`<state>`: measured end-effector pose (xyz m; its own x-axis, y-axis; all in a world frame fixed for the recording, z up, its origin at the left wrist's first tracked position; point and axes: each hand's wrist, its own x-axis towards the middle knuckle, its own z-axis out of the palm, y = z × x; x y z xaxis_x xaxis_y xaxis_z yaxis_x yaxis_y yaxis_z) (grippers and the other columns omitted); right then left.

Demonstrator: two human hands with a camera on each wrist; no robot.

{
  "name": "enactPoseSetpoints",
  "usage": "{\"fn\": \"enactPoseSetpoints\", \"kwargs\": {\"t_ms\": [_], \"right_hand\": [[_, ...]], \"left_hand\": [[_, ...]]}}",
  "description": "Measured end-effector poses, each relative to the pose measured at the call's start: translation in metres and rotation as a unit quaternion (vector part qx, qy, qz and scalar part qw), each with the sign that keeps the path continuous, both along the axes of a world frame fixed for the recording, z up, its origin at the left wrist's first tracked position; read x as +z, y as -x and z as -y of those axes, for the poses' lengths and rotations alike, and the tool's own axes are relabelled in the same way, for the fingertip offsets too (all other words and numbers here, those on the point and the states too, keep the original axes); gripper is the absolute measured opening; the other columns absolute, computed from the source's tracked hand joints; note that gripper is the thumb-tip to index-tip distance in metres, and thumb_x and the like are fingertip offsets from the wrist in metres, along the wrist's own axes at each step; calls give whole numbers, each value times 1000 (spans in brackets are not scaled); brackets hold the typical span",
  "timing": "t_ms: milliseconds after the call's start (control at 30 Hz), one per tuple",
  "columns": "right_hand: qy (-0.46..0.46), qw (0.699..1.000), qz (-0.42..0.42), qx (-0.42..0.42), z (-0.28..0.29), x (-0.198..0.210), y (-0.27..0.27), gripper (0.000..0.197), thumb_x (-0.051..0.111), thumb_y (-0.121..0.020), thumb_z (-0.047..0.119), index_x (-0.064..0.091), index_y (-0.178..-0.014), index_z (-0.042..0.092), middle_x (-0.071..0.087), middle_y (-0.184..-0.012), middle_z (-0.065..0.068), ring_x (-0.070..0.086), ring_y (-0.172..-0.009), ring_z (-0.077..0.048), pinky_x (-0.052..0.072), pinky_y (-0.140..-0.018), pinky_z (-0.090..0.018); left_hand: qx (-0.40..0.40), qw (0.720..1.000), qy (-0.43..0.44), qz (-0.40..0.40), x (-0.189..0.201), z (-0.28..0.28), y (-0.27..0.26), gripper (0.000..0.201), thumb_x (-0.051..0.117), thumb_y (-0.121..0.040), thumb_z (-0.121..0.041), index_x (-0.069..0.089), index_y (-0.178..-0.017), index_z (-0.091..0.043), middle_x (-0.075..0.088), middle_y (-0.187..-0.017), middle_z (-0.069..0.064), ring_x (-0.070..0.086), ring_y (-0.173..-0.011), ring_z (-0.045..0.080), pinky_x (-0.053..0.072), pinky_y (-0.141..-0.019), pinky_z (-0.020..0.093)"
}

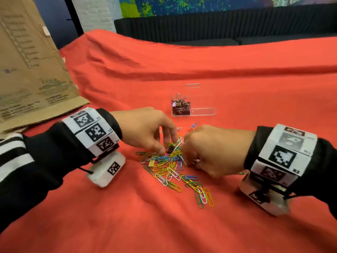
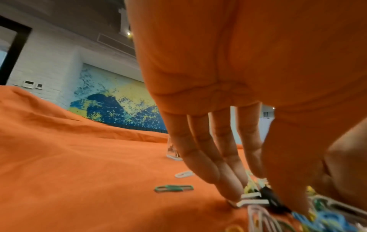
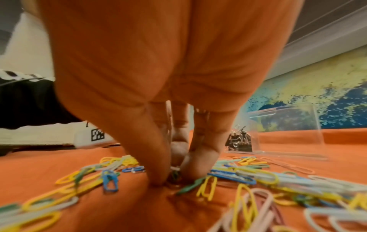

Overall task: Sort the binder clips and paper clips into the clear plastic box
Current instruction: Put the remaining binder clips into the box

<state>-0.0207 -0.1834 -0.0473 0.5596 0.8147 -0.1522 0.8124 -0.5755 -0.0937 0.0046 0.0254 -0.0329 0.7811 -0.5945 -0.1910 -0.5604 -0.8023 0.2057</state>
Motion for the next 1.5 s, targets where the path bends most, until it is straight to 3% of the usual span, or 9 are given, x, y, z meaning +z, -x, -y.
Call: {"fn": "enactPoseSetpoints", "kwargs": {"t_ms": [300,433,633,800,1000,1133,1267,1400,1500], "right_hand": [[-89,988,-5,-128,45,29,-12,21,71,-75,12,73,-76,33,64,-57,20,60,-57,8,39,-55,-3],[-180,966,-4,-183,67,43,-29,26,77,-73,6,70,-67,31,67,-61,26,64,-54,4,44,-57,-8],[-373,901,-94,-201,53,50,-51,20,84,-72,-6,73,-82,8,77,-77,-15,67,-62,-19,60,-67,-38],[-435,866,-144,-199,22,45,-68,34,86,-69,-6,72,-99,2,78,-90,-15,66,-56,-13,60,-58,-27],[-433,865,-128,-218,8,42,-87,22,88,-69,-2,75,-86,3,75,-82,-25,64,-62,-20,57,-64,-38],[-416,872,-103,-238,0,43,-99,20,90,-67,2,76,-80,8,75,-69,-11,61,-58,-18,49,-57,-34],[-365,891,-24,-268,-8,48,-122,18,87,-68,7,77,-79,17,75,-67,1,66,-54,-6,49,-57,-24],[-299,903,54,-303,-23,46,-146,18,89,-65,19,76,-77,25,77,-81,-2,71,-88,-18,59,-78,-32],[-247,919,72,-298,-37,41,-155,18,89,-65,22,73,-71,28,74,-91,-7,70,-86,-21,60,-80,-35]], "left_hand": [[-25,999,-14,28,-4,18,-8,13,78,-76,-27,71,-88,-28,66,-69,-18,59,-61,-9,38,-60,4],[4,997,68,25,16,7,-15,19,74,-76,-10,76,-90,-22,73,-72,-9,64,-60,-3,48,-62,11],[64,954,292,18,28,5,-30,18,75,-82,3,75,-98,-6,78,-86,7,71,-73,11,59,-73,23],[69,916,395,21,24,13,-39,18,79,-80,1,74,-97,-4,77,-92,11,71,-78,10,59,-80,25],[120,855,504,3,10,10,-46,19,74,-83,5,71,-97,-7,73,-89,14,68,-79,14,59,-80,29],[153,817,556,-26,3,9,-50,23,74,-83,5,65,-103,-4,74,-84,12,72,-72,15,61,-73,28],[190,856,471,93,8,-5,-57,17,79,-84,-14,71,-99,-10,75,-87,4,71,-74,13,55,-70,23],[201,885,397,137,19,-26,-54,12,78,-84,-26,74,-86,-16,73,-74,-2,69,-67,14,54,-66,28],[174,915,338,133,23,-31,-50,13,79,-84,-26,74,-82,-14,72,-69,-4,65,-63,9,49,-60,17]]}}
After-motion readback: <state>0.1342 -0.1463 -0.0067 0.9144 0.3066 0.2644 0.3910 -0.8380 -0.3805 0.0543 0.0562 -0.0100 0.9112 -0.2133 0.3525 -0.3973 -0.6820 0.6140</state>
